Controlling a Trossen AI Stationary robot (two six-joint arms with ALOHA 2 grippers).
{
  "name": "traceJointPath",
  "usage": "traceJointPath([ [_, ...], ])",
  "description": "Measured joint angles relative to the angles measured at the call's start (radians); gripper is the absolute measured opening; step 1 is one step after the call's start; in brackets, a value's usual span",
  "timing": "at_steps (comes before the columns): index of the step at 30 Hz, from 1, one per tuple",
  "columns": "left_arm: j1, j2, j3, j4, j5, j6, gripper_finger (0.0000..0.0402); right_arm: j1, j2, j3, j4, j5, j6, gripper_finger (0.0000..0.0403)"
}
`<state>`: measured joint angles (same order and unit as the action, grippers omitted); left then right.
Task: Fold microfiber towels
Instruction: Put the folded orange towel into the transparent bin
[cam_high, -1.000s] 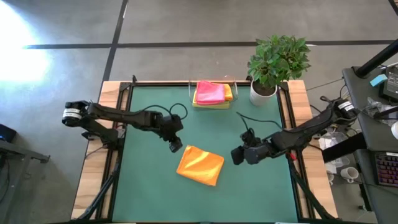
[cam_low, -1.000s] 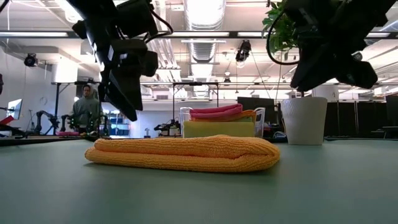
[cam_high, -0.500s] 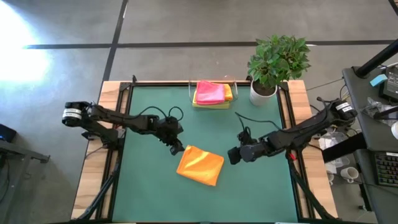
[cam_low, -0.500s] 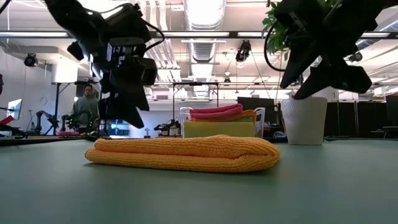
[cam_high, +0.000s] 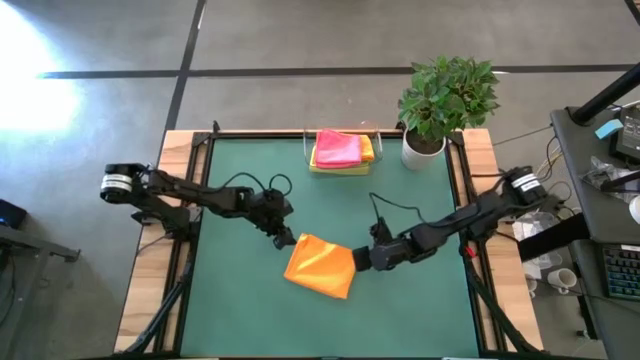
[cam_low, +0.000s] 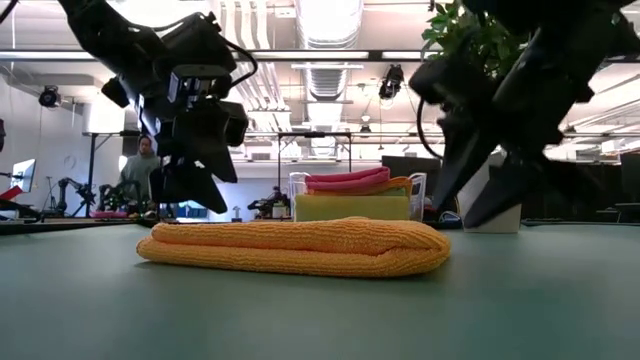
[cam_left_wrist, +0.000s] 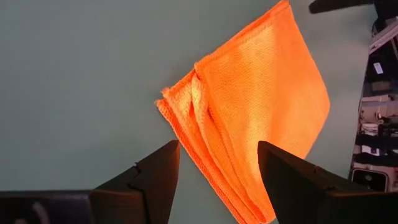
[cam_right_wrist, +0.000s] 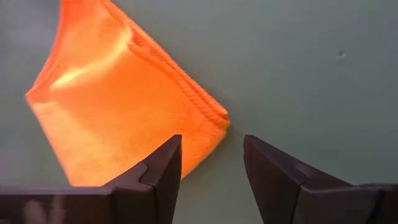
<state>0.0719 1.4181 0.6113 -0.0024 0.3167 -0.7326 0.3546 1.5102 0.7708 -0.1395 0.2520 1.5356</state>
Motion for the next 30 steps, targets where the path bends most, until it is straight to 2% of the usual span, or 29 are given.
traceJointPath([
  [6,0.0,0.058,0.0,0.03,-0.004,-0.034,0.0202,0.0,0.063,0.001,0.04,-0.002,0.06,0.0162],
  [16,0.0,0.152,0.018,0.133,-0.003,-0.047,0.0202,-0.002,0.132,0.002,0.136,0.013,0.061,0.0162],
  [24,0.0,0.221,0.04,0.168,0.0,-0.047,0.0202,-0.015,0.147,0.005,0.215,0.018,-0.017,0.0161],
  [30,0.0,0.253,0.05,0.169,0.006,-0.047,0.0202,-0.023,0.149,0.005,0.23,0.011,-0.029,0.0141],
])
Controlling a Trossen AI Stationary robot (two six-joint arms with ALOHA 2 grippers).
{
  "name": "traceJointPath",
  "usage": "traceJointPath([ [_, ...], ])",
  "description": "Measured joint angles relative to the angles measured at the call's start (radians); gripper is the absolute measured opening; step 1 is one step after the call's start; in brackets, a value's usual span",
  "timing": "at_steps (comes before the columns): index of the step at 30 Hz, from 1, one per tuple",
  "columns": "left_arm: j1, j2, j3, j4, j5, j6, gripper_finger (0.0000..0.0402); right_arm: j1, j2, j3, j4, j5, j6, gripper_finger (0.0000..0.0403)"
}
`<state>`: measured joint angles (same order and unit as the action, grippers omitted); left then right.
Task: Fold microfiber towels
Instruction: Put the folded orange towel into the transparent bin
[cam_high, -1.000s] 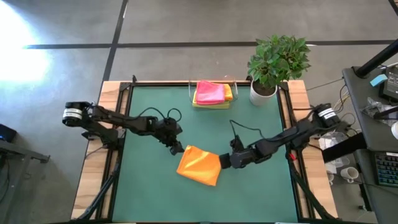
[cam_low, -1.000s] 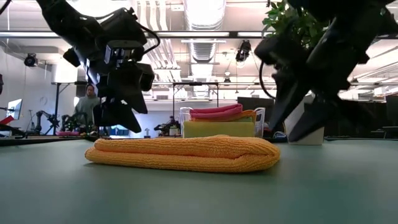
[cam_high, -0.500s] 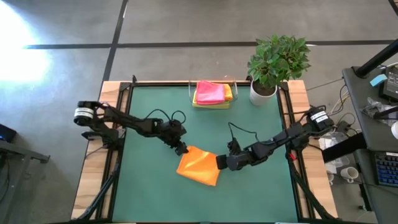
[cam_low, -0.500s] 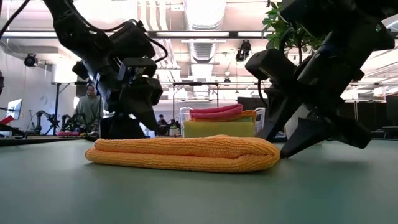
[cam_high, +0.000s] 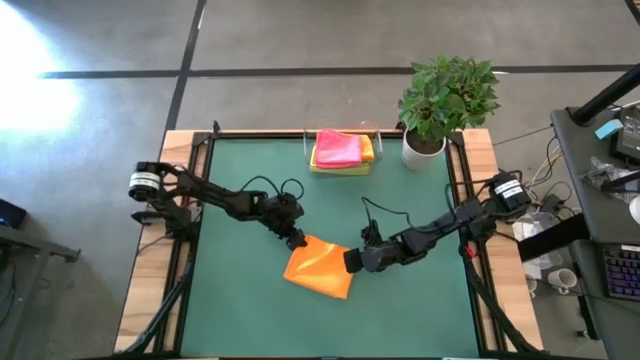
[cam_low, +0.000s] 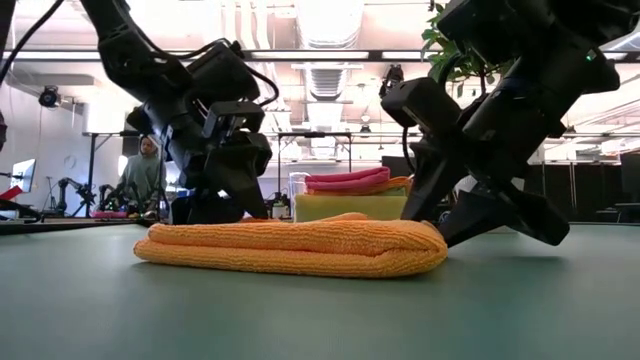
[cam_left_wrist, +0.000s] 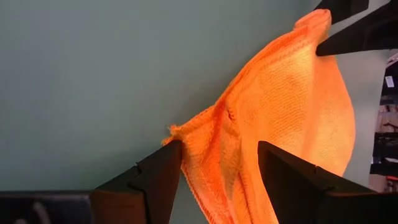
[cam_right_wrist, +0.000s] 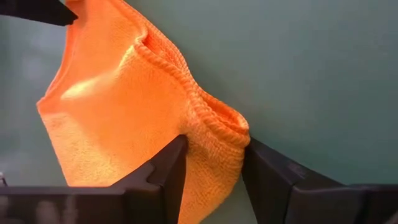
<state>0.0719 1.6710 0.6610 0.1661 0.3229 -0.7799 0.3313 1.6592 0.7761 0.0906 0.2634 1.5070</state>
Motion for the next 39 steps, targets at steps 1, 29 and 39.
traceJointPath([
  [1,0.0,0.0,0.002,-0.001,0.0,0.0,0.0202,0.0,0.0,0.0,-0.001,0.0,0.0,0.0137],
  [29,-0.002,0.041,0.013,0.098,-0.018,-0.03,0.001,-0.011,-0.001,0.028,-0.004,0.0,-0.114,0.0011],
  [39,-0.003,-0.04,0.032,0.106,-0.014,0.0,0.001,-0.014,-0.005,0.185,-0.209,0.041,-0.249,0.0009],
])
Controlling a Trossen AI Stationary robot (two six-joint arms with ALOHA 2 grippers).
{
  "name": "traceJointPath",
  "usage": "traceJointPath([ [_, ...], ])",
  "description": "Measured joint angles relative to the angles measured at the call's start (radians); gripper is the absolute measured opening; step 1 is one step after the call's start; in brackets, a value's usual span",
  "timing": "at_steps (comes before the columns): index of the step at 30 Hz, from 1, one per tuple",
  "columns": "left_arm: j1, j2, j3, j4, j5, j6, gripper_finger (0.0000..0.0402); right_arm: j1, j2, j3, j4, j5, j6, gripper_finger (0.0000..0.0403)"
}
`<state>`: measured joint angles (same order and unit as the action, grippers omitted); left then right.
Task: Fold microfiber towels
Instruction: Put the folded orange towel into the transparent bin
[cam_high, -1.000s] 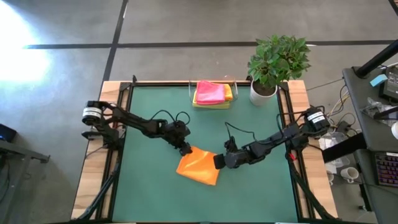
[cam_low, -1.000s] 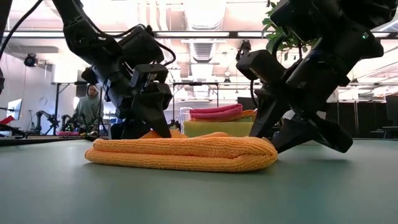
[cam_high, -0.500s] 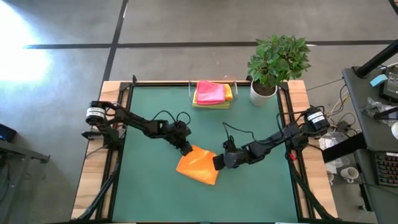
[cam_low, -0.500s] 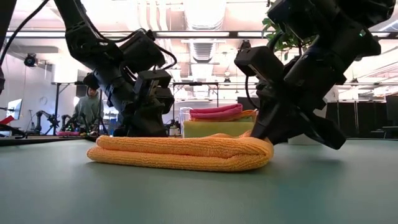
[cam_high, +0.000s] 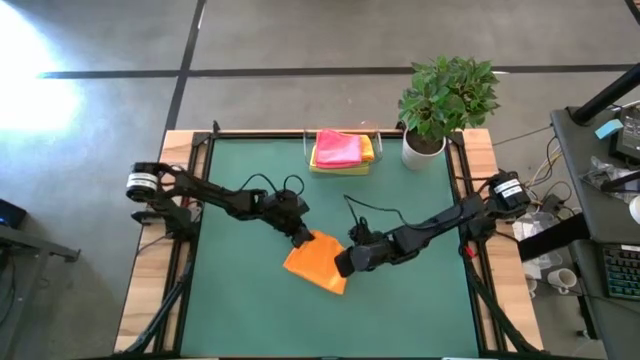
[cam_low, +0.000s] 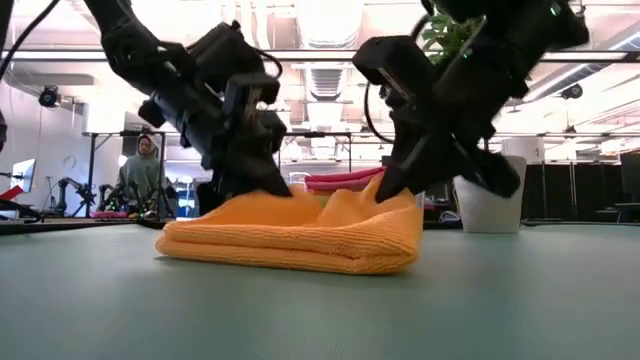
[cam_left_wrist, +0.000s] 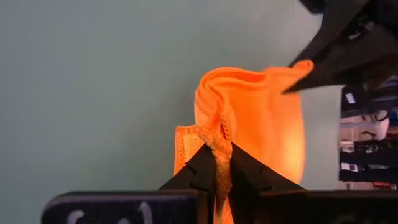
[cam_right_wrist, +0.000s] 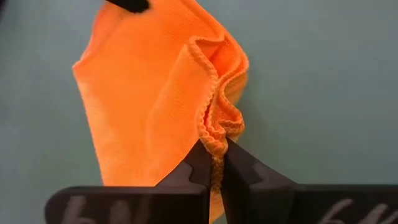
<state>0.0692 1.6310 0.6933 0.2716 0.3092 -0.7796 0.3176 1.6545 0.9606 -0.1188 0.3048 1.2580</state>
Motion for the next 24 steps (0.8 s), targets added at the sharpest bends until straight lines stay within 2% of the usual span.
traceJointPath([
  [4,0.0,-0.052,-0.001,-0.009,-0.003,0.001,0.001,-0.009,-0.017,0.098,-0.191,0.017,-0.07,0.0009],
  [10,0.002,-0.103,0.005,-0.011,-0.03,0.021,0.001,-0.046,-0.051,0.231,-0.384,0.089,-0.192,0.0009],
  [17,0.005,-0.145,0.053,-0.018,-0.141,0.08,0.001,-0.119,-0.092,0.286,-0.41,0.092,-0.294,0.0009],
  [24,0.035,-0.155,0.131,-0.028,-0.196,0.115,0.001,-0.194,-0.156,0.319,-0.443,0.09,-0.376,0.0009],
])
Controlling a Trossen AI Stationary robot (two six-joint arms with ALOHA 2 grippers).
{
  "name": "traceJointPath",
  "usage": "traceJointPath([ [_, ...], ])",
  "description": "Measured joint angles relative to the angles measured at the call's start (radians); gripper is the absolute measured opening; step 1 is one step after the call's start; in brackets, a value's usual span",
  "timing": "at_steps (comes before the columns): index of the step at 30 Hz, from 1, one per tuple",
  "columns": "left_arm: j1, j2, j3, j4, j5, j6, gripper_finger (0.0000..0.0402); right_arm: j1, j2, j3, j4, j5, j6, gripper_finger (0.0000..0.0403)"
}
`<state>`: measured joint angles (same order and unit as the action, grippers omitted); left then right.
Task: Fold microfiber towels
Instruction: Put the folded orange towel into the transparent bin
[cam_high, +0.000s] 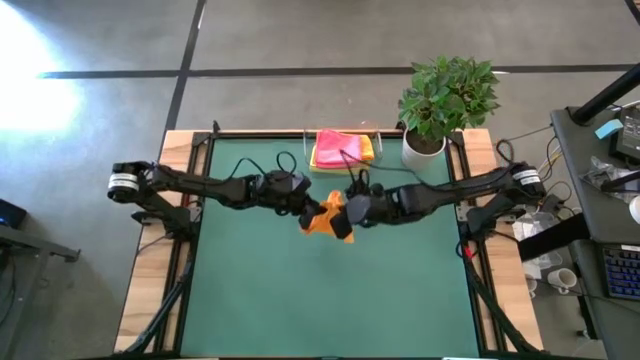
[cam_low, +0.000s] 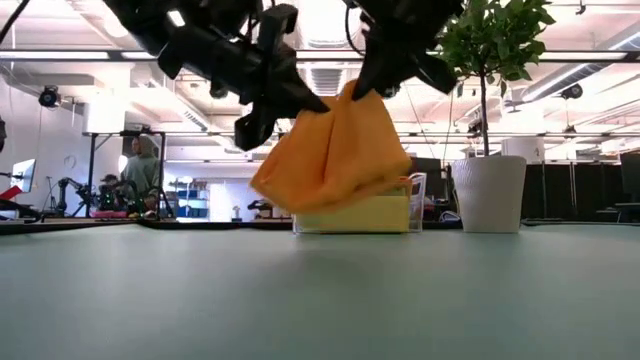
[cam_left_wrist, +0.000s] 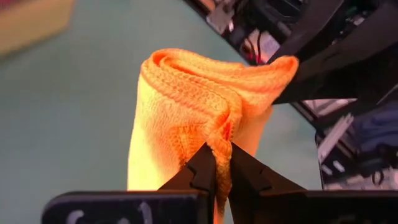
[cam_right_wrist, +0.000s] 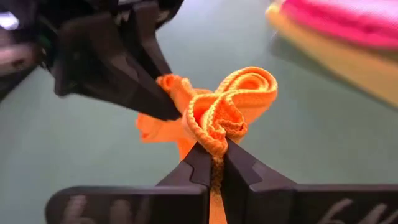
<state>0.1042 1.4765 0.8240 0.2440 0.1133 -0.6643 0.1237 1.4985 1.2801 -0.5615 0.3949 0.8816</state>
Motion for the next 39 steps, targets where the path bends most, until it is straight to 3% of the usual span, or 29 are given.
traceJointPath([
  [13,0.107,-0.011,0.122,-0.005,-0.121,0.104,0.001,-0.191,-0.099,0.021,-0.032,-0.034,-0.176,0.0009],
  [24,0.209,-0.011,0.215,-0.052,-0.206,0.18,0.001,-0.38,-0.114,0.083,-0.033,-0.066,-0.361,0.0009],
  [29,0.259,-0.01,0.223,-0.048,-0.272,0.177,0.001,-0.46,-0.087,0.136,-0.04,-0.13,-0.424,0.0008],
  [39,0.289,-0.005,0.268,-0.043,-0.287,0.173,0.001,-0.503,-0.073,0.238,-0.15,-0.16,-0.49,0.0008],
])
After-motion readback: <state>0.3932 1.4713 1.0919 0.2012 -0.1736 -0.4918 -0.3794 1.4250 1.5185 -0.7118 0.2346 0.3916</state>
